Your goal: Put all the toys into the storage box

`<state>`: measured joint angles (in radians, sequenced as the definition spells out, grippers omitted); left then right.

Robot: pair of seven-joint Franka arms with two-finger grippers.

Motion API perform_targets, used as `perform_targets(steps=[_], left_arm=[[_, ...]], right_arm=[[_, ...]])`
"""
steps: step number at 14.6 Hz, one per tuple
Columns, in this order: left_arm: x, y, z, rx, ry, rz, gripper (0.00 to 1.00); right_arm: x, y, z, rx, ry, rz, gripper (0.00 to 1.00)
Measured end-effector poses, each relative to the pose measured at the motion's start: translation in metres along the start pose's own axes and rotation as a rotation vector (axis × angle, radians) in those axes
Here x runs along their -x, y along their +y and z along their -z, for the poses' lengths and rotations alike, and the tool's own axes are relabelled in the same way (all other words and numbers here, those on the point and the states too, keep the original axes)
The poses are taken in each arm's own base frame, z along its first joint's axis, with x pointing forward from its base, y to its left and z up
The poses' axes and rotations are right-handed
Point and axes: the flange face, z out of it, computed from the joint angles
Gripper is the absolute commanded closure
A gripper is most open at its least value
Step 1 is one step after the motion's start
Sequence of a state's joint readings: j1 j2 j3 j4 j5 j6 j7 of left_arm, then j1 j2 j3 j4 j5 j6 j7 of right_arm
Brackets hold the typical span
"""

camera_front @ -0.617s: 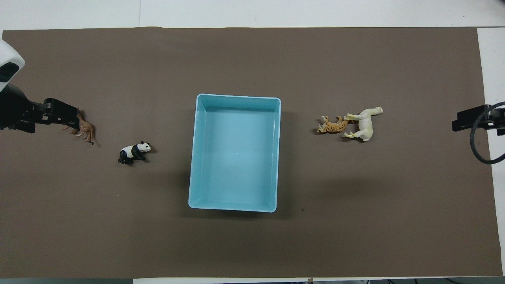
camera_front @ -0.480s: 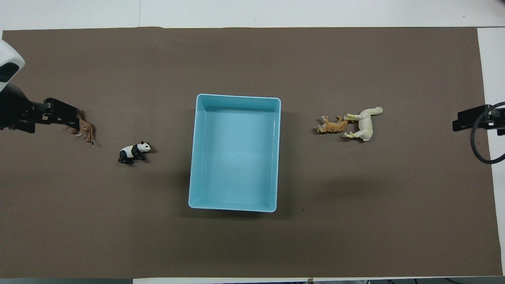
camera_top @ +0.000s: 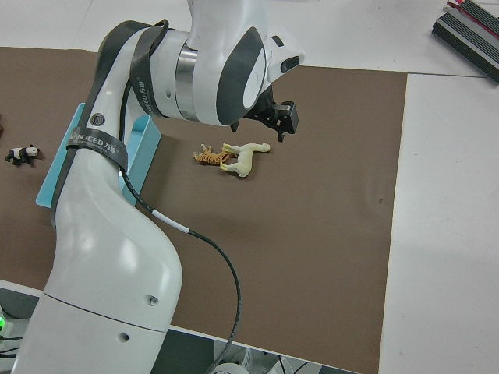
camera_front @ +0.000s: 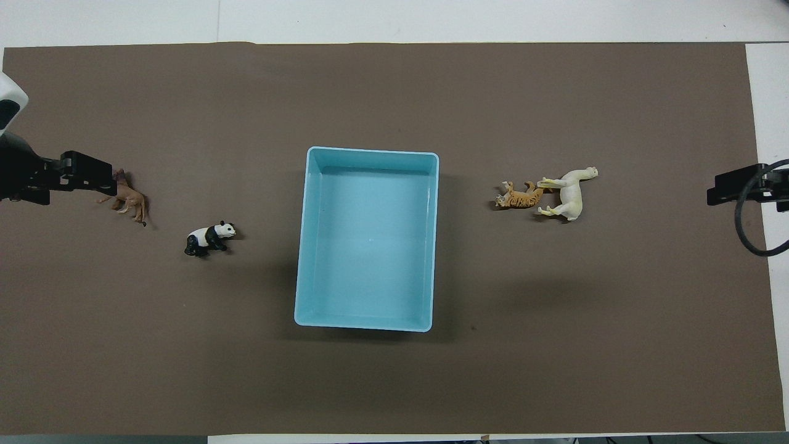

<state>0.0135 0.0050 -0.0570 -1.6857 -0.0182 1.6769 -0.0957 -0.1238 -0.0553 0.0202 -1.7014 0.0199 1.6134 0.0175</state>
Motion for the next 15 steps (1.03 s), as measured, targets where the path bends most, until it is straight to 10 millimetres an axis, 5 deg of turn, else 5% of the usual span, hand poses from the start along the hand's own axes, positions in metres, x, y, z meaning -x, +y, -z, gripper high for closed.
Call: perform_targets(steps=[4, 8, 12, 15], left_arm=[[0.007, -0.025, -0.046, 0.004, 0.062, 0.112, 0.0], [0.002, -0.026, -0.093, 0.018, 0.064, 0.522, 0.0], [-0.007, -0.017, -0.129, 0.012, 0.019, 0.942, 0.0], [0.0, 0.016, -0.157, 0.021, 0.024, 1.133, 0.0]], right_arm=[[-0.001, -0.003, -0.001, 0.0, 0.007, 0.003, 0.0], [-0.008, -0.027, -0.011, -0.001, 0.068, 0.049, 0.0], [-0.039, -0.054, -0.052, -0.007, 0.127, 0.093, 0.0], [-0.068, -0.075, -0.095, -0.012, 0.141, 0.124, 0.0]])
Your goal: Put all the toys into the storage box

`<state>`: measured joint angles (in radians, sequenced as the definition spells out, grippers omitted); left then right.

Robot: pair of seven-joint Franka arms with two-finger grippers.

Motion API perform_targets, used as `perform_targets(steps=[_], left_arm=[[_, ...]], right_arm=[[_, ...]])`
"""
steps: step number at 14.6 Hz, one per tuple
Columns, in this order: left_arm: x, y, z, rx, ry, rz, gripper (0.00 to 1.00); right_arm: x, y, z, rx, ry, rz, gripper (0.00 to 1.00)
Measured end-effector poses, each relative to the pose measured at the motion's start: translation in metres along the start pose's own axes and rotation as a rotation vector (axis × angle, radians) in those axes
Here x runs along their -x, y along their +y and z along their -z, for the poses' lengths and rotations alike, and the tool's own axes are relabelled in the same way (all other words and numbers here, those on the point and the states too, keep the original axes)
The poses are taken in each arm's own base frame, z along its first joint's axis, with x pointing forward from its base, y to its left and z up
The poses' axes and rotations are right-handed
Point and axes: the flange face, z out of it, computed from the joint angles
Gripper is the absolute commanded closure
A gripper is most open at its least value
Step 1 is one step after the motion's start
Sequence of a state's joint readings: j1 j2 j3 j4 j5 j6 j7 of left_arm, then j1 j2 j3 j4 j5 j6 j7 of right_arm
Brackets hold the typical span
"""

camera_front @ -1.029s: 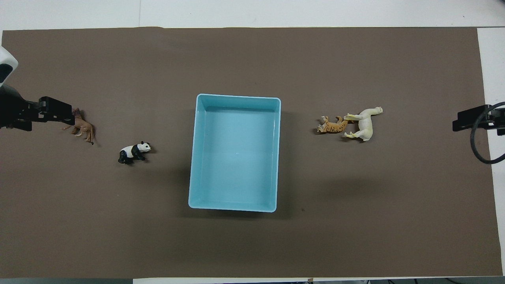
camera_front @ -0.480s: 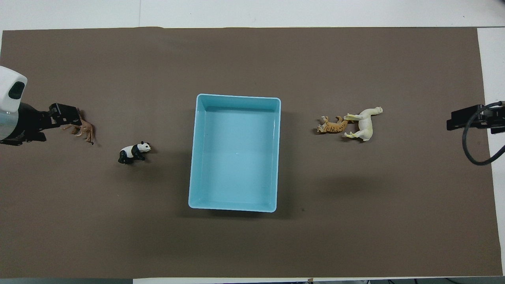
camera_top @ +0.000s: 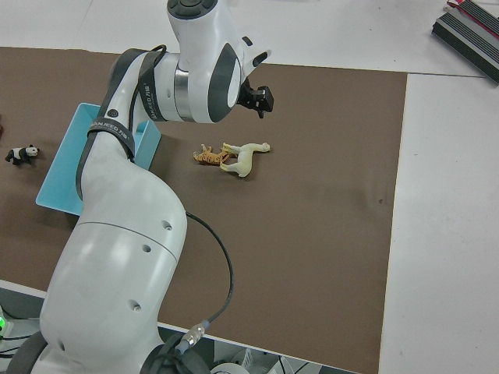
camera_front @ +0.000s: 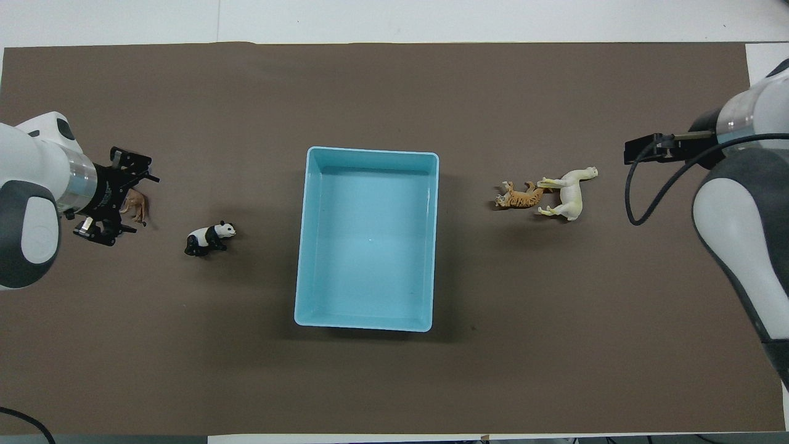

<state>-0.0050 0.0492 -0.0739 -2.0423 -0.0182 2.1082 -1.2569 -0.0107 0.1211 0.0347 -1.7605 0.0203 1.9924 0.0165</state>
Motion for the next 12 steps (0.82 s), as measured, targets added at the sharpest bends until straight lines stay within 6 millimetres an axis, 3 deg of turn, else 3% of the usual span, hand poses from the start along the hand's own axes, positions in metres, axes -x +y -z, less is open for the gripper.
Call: perform_targets(steps=[2, 6, 9, 12], left_arm=[[0.025, -0.005, -0.032, 0.002, 0.0, 0.126, 0.0], [0.029, -0.029, -0.084, 0.077, 0.009, 0.374, 0.0], [0.036, -0.038, -0.099, 0.092, 0.007, 0.439, 0.0], [0.055, -0.033, -0.099, 0.098, 0.002, 0.459, 0.0]], right_arm=[[-0.017, 0.0, -0.037, -0.003, 0.019, 0.0, 0.0], [-0.024, -0.031, -0.096, -0.01, -0.022, 0.048, 0.0], [-0.014, -0.043, -0.118, -0.009, -0.064, 0.066, 0.0], [-0.003, -0.038, -0.132, -0.006, -0.082, 0.061, 0.0]])
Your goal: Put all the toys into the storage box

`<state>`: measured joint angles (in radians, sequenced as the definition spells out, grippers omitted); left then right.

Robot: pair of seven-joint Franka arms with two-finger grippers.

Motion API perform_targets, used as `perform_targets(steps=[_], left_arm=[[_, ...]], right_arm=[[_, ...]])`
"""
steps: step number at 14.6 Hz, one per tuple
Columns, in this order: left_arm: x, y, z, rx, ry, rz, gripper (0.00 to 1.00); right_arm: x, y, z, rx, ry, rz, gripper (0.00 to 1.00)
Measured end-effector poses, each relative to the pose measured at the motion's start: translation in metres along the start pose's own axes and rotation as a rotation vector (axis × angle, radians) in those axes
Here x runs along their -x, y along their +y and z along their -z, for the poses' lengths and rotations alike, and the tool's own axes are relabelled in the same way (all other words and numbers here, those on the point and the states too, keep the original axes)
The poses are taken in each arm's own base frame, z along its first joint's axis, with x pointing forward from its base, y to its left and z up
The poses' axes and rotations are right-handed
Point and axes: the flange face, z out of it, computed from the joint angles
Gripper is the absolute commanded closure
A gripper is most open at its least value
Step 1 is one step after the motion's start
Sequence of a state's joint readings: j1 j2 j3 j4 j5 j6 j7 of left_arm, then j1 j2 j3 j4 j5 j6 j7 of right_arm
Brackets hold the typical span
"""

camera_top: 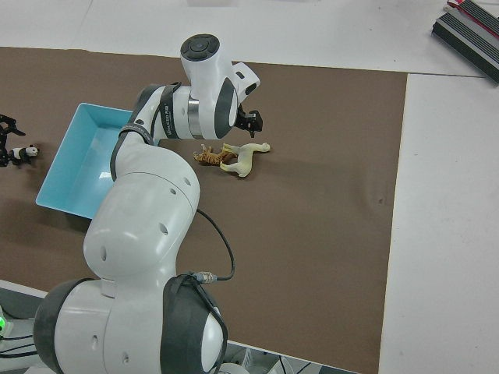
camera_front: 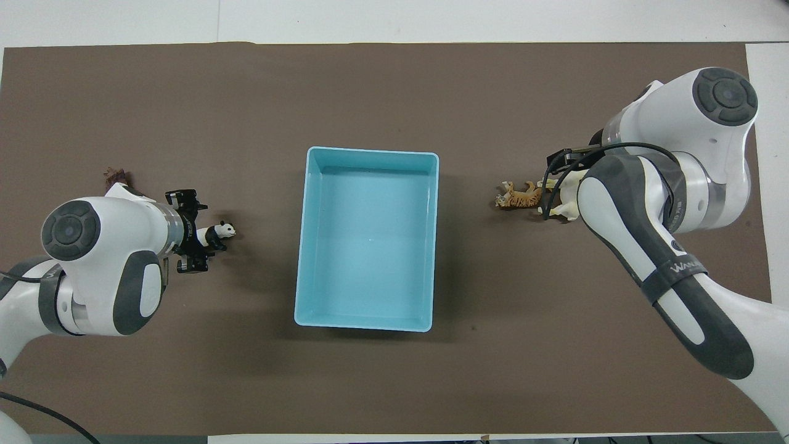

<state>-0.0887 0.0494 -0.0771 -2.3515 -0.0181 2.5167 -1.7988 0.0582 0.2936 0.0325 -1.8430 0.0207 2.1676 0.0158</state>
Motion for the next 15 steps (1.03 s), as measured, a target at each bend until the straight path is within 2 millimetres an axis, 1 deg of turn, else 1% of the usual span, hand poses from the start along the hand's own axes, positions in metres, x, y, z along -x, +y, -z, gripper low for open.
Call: perform_targets(steps=[2, 5, 10, 11, 12, 13, 15], left_arm=[[0.008, -0.003, -0.002, 0.003, -0.003, 0.0, 0.0], [0.003, -0.01, -0.01, -0.007, 0.001, 0.007, 0.0], [0.0, -0.02, -0.026, -0.013, 0.003, 0.02, 0.0], [0.0, -0.02, -0.03, -0.009, 0.001, 0.025, 0.08], [0.0, -0.019, -0.032, -0.01, 0.001, 0.029, 0.28], [0.0, -0.02, -0.034, -0.012, 0.001, 0.03, 0.46], [0.0, -0.02, -0.033, -0.013, 0.002, 0.031, 0.7]], right_arm=[[0.005, 0.003, -0.004, 0.001, -0.01, -0.005, 0.0], [0.013, 0.006, -0.011, 0.001, -0.004, -0.015, 0.0], [0.024, 0.008, -0.037, 0.002, 0.03, -0.033, 0.0], [0.025, 0.008, -0.039, 0.002, 0.032, -0.033, 0.0], [0.026, 0.008, -0.04, 0.002, 0.032, -0.034, 0.0], [0.026, 0.008, -0.04, 0.001, 0.032, -0.034, 0.0], [0.027, 0.009, -0.041, 0.001, 0.031, -0.036, 0.0]])
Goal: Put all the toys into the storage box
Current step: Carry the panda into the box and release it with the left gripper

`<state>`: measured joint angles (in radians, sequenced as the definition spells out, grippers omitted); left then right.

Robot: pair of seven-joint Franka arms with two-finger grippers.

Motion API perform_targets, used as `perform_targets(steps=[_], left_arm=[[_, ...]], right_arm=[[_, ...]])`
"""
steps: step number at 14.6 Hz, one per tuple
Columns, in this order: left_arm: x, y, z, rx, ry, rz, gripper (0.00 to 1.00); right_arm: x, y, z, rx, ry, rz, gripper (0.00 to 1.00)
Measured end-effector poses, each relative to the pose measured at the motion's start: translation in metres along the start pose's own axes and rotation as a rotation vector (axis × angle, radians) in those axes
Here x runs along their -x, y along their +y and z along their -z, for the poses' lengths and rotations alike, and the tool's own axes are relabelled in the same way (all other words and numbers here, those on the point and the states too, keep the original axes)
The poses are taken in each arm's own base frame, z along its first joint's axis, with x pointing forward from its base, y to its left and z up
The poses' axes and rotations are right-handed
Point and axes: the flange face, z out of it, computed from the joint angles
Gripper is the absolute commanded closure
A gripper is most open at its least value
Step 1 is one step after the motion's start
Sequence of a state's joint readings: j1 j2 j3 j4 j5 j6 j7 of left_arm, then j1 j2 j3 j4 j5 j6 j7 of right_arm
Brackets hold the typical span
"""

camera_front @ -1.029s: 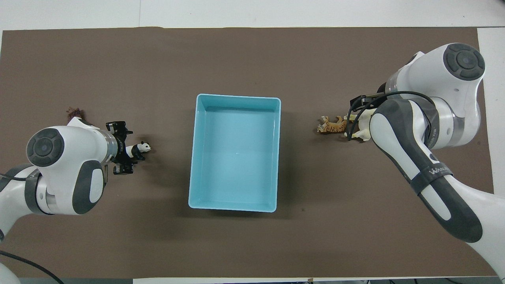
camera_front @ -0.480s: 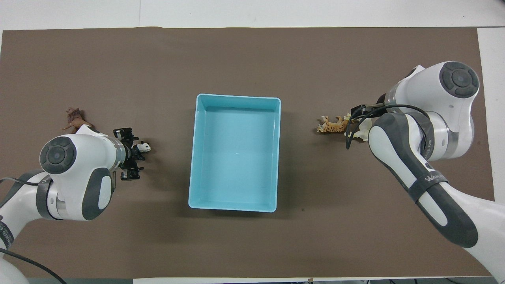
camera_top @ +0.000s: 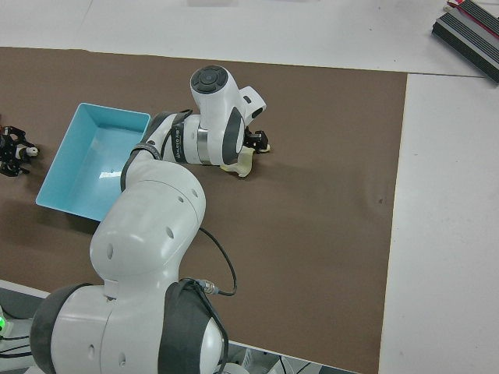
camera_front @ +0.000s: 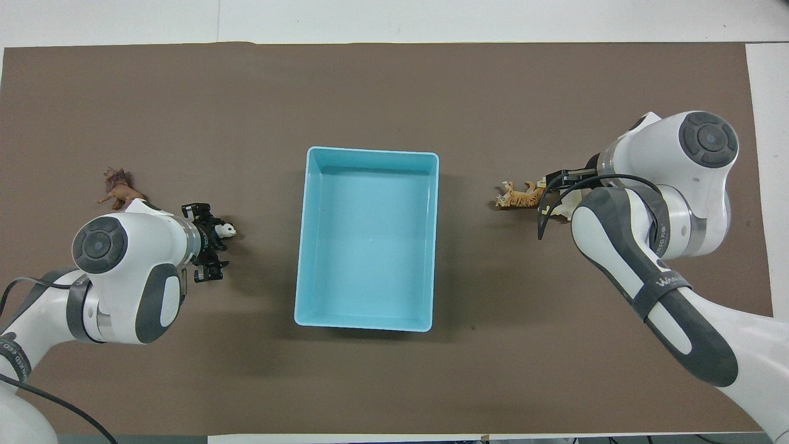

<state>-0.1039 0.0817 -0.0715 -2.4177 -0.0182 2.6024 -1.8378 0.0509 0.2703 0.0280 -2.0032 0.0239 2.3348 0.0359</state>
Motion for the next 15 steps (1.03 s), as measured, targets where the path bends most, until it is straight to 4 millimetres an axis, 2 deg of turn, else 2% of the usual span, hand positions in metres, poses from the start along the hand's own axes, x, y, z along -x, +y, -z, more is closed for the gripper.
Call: perform_targets(steps=[1, 3, 4, 6, 8, 10, 12, 13, 14, 15], left_arm=[[0.0, 0.001, 0.002, 0.004, -0.001, 0.0, 0.73], [0.001, 0.006, 0.009, 0.012, -0.003, 0.002, 0.73], [0.001, 0.01, 0.014, 0.008, -0.001, 0.004, 0.73], [0.005, 0.024, 0.03, -0.017, 0.004, 0.002, 0.73], [0.02, 0.047, 0.066, -0.032, 0.005, -0.013, 0.73], [0.056, 0.063, 0.113, -0.024, -0.004, -0.064, 0.73], [0.114, 0.062, 0.16, 0.009, -0.028, -0.138, 0.73], [0.148, 0.053, 0.176, 0.03, -0.045, -0.171, 0.73], [0.181, 0.038, 0.184, 0.042, -0.061, -0.205, 0.72], [0.214, 0.017, 0.185, 0.045, -0.074, -0.249, 0.71]], right_arm=[[0.001, 0.0, -0.002, -0.001, 0.003, -0.003, 0.0], [0.002, 0.0, -0.009, -0.002, 0.028, -0.01, 0.0], [0.002, 0.001, -0.014, -0.002, 0.037, -0.013, 0.03], [0.003, -0.001, -0.017, -0.006, 0.042, -0.018, 0.26], [0.004, 0.0, -0.018, -0.007, 0.04, -0.021, 0.45], [0.005, 0.002, -0.018, -0.006, 0.039, -0.026, 0.63], [0.006, 0.008, -0.019, -0.004, 0.035, -0.036, 0.82], [0.006, 0.008, -0.018, -0.005, 0.037, -0.036, 0.9], [0.006, 0.009, -0.018, -0.005, 0.037, -0.037, 0.99], [0.006, 0.009, -0.018, -0.005, 0.037, -0.037, 1.0]])
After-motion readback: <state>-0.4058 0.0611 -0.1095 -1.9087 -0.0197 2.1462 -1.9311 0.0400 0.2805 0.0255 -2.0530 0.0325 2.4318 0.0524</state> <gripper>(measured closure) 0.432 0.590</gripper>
